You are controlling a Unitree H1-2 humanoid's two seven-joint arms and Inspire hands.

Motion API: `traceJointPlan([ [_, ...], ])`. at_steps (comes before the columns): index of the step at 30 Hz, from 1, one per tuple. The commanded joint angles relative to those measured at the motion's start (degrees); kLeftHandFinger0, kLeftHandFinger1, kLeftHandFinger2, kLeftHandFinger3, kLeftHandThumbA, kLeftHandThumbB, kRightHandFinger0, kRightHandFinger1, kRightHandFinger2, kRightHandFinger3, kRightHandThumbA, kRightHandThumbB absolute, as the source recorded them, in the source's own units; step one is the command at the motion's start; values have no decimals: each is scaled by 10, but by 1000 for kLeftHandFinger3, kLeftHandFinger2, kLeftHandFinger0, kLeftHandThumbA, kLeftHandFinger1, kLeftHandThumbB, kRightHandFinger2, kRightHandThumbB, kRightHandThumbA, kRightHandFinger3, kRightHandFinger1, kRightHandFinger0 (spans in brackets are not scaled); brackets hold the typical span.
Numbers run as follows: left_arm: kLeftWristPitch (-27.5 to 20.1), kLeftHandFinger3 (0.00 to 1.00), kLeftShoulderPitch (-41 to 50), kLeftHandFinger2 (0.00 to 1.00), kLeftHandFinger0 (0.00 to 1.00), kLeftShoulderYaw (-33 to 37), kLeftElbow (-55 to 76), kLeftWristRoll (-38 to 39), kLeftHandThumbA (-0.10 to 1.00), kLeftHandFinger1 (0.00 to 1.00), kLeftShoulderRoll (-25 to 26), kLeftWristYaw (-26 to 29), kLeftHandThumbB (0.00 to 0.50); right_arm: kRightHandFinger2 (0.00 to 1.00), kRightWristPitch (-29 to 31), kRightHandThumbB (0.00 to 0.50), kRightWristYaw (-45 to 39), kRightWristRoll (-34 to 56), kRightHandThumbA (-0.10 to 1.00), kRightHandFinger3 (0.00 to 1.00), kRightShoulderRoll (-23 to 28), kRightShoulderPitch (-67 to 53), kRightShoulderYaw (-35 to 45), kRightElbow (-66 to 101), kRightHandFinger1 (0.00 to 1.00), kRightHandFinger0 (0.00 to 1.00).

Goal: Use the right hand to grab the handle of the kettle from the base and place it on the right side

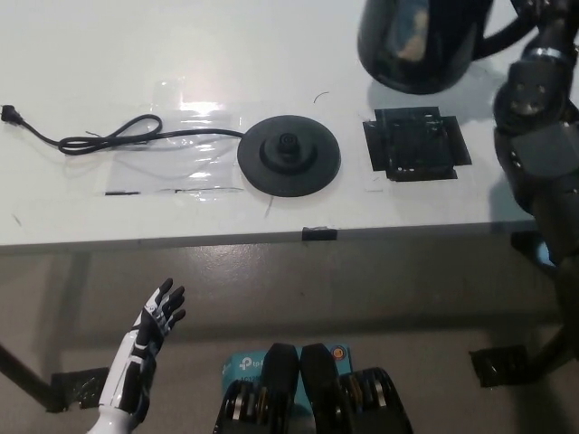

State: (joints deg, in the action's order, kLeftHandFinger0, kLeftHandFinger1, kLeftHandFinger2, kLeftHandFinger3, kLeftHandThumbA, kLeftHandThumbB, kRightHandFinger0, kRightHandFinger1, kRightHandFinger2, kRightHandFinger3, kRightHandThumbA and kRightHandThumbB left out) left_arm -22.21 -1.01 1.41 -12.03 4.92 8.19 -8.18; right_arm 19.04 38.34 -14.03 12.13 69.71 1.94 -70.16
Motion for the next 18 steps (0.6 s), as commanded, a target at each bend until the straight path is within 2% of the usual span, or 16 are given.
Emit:
traceJointPlan([
  [1,-26,1000,0,1000,1000,-5,3,3,1000,1000,5,-7,500,520,74,53,28,-10,-100,587,24,30,-13,8,20,0],
  [8,-30,1000,-1,1000,1000,-5,-1,6,1000,1000,7,-10,500,540,79,81,35,-10,-100,579,23,3,-24,-8,51,0],
  [10,-26,1000,-2,1000,1000,-5,1,4,1000,1000,7,-9,500,549,79,71,28,-4,-100,585,20,-8,-24,-11,42,0],
  [16,-33,1000,-2,1000,1000,-4,-2,0,1000,1000,6,-8,497,481,79,89,23,-1,-100,540,10,-39,-34,-2,6,0],
  [17,-35,1000,-2,1000,1000,-4,-2,0,1000,1000,6,-8,497,476,79,100,14,3,-100,541,7,-46,-35,1,14,0],
  [18,-35,1000,-2,1000,1000,-4,-1,0,1000,1000,6,-8,499,562,79,143,6,8,-97,604,5,-50,-35,0,103,36],
])
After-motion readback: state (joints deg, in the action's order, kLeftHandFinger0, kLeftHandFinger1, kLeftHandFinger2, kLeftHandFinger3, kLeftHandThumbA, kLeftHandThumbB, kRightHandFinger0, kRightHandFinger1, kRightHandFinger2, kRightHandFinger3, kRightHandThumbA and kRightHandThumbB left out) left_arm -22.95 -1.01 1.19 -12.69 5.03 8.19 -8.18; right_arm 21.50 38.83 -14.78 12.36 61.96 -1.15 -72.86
